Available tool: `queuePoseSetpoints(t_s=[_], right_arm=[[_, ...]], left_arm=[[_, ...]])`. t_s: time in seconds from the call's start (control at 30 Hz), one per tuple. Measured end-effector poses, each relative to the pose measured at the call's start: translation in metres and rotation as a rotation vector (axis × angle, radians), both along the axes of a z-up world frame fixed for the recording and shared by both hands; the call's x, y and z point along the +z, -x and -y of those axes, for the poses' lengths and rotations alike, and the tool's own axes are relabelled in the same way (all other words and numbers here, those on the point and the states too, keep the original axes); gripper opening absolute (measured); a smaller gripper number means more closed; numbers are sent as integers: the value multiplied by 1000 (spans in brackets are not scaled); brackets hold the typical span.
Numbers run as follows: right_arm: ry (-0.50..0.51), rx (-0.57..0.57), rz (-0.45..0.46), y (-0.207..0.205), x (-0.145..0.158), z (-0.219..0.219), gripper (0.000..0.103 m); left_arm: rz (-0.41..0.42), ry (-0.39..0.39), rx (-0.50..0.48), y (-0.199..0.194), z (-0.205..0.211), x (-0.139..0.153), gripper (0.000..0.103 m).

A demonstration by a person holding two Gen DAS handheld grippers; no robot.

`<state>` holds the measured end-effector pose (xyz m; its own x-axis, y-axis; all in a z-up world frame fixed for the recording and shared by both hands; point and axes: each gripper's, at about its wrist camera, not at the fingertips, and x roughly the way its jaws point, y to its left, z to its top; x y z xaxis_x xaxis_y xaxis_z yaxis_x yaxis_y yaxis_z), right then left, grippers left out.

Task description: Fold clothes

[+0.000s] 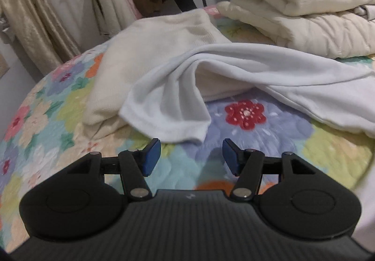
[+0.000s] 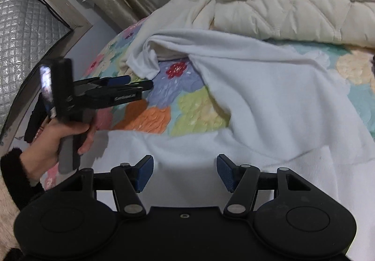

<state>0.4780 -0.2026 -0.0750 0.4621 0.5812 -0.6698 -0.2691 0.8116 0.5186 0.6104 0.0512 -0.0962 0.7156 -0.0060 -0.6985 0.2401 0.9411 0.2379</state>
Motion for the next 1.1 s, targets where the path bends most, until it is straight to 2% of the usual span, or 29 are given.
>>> queuePoseSetpoints(t_s=[0.1,0.17,0.23,0.3,0.37,0.53,0.67,0.77,0.83,0.87,0.97,1.03,1.1], right_arm=[[-8,-13,19,-2,-2,1,65],[-13,-22,31,-3,-3,1,65],[-8,-29,44,-4,-3,1,65],[-2,-46,38,-8,-5,2,65],[-6,-79,20,-10,-9,6,65],[-21,-175,-16,4,-6,30,65],[17,-154,-59,37,12,38,65],[22,-130,-43,67,26,39,65],[-28,-131,-61,81,28,46,65],[-54,-136,-74,87,28,51,65],[-83,-196,-109,105,29,69,65],[-92,-234,-122,121,32,84,65],[-114,-266,-130,141,33,97,65]], left_arm=[[-16,11,-18,-17,1,-9,58],[-30,55,11,-26,-3,-12,50],[-48,112,63,-33,-11,-13,18],[-54,120,102,-33,-15,-12,8],[-65,144,107,-27,-17,-5,7],[-71,332,53,22,-15,35,7],[-48,431,-20,76,-1,63,7],[27,416,-56,125,18,84,7],[86,374,-84,157,35,98,7],[102,384,-103,172,41,106,7],[112,491,-191,210,51,131,7],[69,577,-242,236,57,143,7],[19,667,-252,262,59,144,7]])
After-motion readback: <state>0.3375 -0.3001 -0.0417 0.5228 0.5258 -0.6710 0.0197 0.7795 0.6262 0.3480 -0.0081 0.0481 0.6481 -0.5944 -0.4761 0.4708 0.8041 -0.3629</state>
